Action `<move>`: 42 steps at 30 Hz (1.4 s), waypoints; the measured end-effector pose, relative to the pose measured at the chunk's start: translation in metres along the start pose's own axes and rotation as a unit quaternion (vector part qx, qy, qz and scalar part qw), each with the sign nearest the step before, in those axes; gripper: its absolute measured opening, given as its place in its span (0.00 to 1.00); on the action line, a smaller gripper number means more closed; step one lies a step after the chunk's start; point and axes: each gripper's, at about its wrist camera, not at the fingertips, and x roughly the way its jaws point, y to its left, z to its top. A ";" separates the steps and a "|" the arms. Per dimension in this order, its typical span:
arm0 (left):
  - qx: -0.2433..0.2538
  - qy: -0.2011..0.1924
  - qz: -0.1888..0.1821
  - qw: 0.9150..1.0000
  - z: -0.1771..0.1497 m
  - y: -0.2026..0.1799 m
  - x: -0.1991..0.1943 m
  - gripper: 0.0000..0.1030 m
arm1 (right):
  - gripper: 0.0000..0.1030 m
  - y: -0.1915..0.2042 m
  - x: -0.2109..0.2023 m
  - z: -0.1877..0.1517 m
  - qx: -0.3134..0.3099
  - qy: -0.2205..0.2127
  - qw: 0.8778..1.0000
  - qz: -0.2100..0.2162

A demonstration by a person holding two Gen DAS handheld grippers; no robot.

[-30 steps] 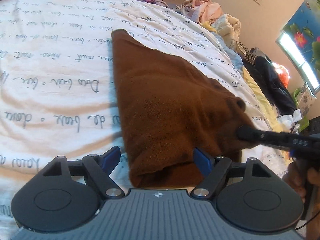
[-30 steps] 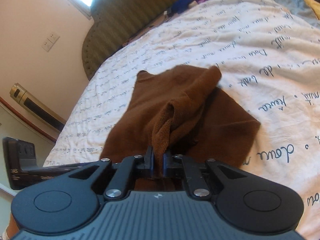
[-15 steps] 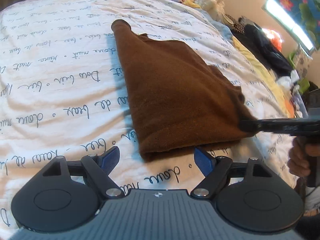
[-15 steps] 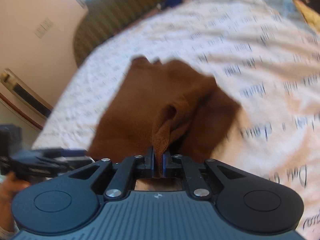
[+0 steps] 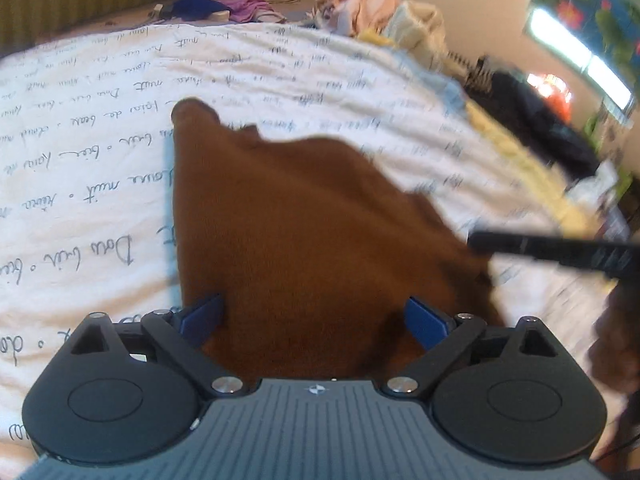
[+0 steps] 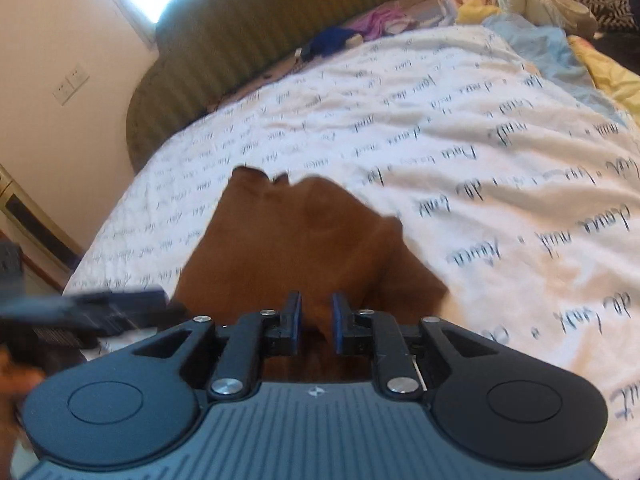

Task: Fold small clothes

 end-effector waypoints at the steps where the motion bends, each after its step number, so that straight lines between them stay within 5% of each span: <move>1: 0.015 -0.003 0.020 1.000 -0.010 -0.001 0.003 0.95 | 0.15 0.007 0.007 -0.002 -0.020 -0.004 1.000 0.002; 3: 0.025 0.006 0.042 0.999 -0.026 0.001 0.009 0.99 | 0.15 0.018 0.030 -0.009 -0.059 0.027 0.998 -0.027; 5: -0.006 0.014 0.024 1.000 -0.040 0.015 0.013 1.00 | 0.14 0.016 0.049 -0.024 -0.119 0.041 0.989 -0.080; 8: -0.009 0.001 0.020 1.000 -0.046 0.021 0.005 1.00 | 0.18 0.000 0.047 -0.027 -0.116 0.029 0.991 -0.067; 10: -0.025 0.005 0.022 0.999 -0.040 0.024 -0.004 0.96 | 0.21 -0.001 0.037 -0.018 -0.107 0.020 0.987 -0.118; 11: -0.033 -0.001 0.017 0.999 -0.036 0.025 -0.013 0.90 | 0.23 -0.002 0.026 -0.015 -0.090 0.015 0.989 -0.116; 14: -0.046 -0.036 0.005 0.998 -0.024 0.026 -0.035 0.93 | 0.23 0.006 -0.002 -0.021 -0.074 0.005 0.996 -0.044; 18: -0.038 -0.052 -0.001 0.998 -0.011 0.015 -0.038 0.95 | 0.24 0.035 -0.009 -0.057 -0.147 0.022 0.989 -0.014; 20: -0.026 -0.048 0.011 0.998 -0.008 0.008 -0.030 0.95 | 0.25 0.038 0.005 -0.071 -0.213 0.024 0.970 -0.112; 21: -0.024 -0.041 0.010 0.999 -0.006 0.004 -0.023 0.95 | 0.30 0.029 0.011 -0.071 -0.211 0.031 0.970 -0.119; 24: -0.024 -0.031 0.023 0.999 -0.002 0.002 -0.013 0.96 | 0.33 0.017 0.004 -0.054 -0.151 0.018 0.984 -0.090; 31: -0.034 -0.047 0.035 0.998 0.030 0.000 0.000 0.98 | 0.33 0.032 0.040 -0.015 -0.173 -0.023 0.977 -0.126; 37: -0.039 -0.031 0.073 0.996 0.041 0.003 0.036 0.98 | 0.33 0.013 0.087 -0.007 -0.187 -0.003 0.971 -0.151; 42: -0.028 -0.031 0.090 0.995 0.037 0.003 0.050 1.00 | 0.56 -0.007 0.089 -0.004 -0.171 -0.013 0.973 -0.153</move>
